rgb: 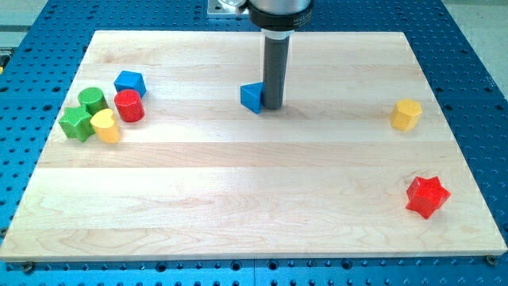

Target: Slide the triangle into the right side of the cube

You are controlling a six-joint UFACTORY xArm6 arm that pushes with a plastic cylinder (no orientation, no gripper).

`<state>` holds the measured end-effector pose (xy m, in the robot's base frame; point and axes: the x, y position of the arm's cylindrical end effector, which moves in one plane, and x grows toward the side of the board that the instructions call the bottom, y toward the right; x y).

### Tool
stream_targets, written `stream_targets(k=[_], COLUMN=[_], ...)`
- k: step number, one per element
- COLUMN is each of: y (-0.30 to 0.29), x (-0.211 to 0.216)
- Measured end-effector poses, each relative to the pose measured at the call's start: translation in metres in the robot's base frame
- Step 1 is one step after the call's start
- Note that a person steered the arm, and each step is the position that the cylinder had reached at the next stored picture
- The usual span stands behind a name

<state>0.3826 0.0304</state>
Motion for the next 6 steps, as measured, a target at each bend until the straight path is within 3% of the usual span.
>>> stream_targets(k=[1, 2, 4, 6], y=[0.014, -0.053, -0.046, -0.158], x=[0.005, 0.005, -0.016, -0.022])
